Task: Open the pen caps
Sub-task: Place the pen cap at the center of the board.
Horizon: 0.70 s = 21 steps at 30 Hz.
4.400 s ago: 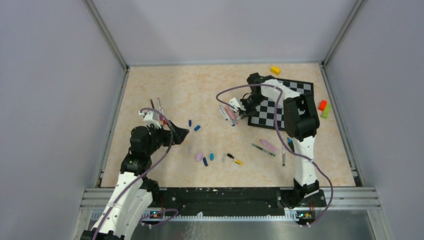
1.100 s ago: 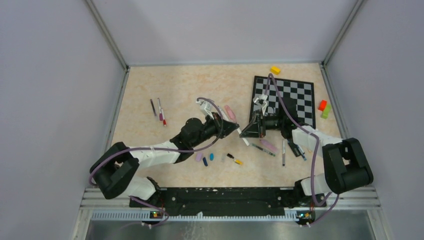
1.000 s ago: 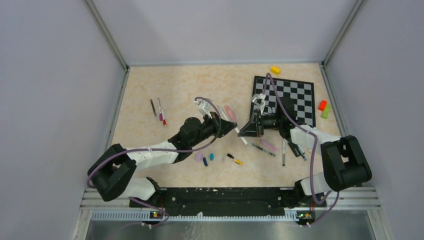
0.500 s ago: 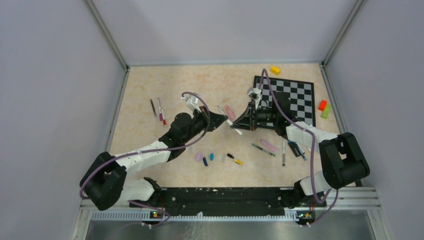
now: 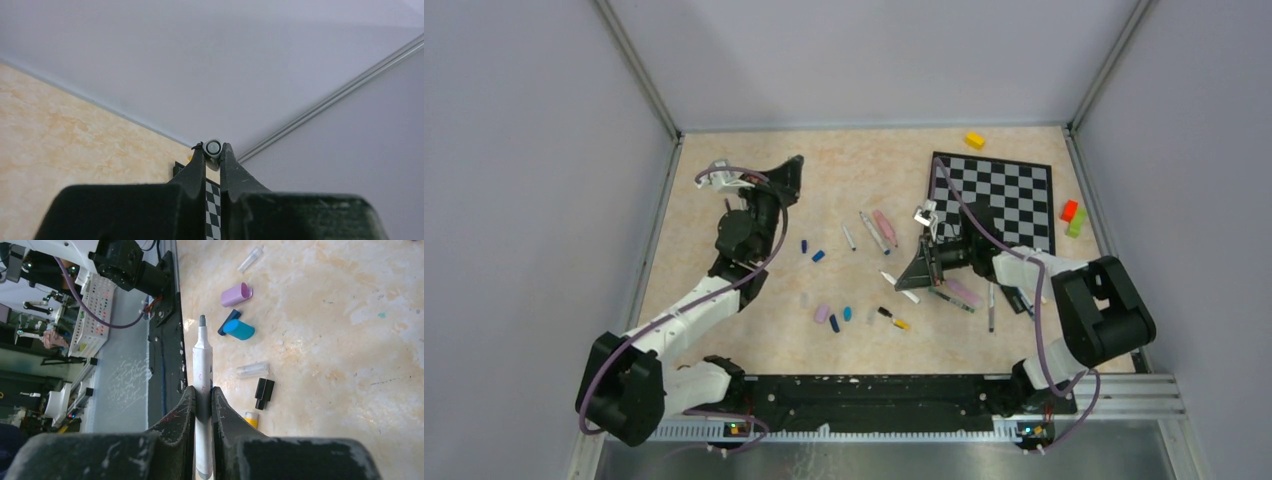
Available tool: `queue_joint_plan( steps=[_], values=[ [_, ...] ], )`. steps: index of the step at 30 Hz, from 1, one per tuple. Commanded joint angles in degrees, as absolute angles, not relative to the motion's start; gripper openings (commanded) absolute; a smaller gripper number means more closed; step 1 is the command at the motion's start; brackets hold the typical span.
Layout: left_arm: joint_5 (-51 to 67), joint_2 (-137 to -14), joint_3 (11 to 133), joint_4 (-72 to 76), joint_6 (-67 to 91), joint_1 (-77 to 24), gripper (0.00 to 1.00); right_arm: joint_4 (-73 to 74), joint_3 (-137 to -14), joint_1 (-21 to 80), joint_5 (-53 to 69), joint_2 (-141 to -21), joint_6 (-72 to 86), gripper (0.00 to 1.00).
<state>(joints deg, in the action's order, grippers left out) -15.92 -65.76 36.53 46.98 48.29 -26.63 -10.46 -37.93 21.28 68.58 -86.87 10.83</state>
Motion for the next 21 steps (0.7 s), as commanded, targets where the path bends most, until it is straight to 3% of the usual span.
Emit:
queue_joint_plan(
  steps=[1,13,21],
  values=[
    [-11.86,-63.46,37.98,43.49,45.47,-25.12,0.0,-4.62,-40.49,21.22,69.13,-83.77,3.1,0.0],
    [9.78,-57.82,34.1,13.09,35.1,-22.32,0.05,2.68,-41.57,13.36,66.02,-79.36,-9.65,0.0],
    [-2.17,-65.45,38.62,-6.01,32.51,-22.07,0.06,3.56,-41.75,13.22,64.77,-80.21,-11.12,0.0]
  ],
)
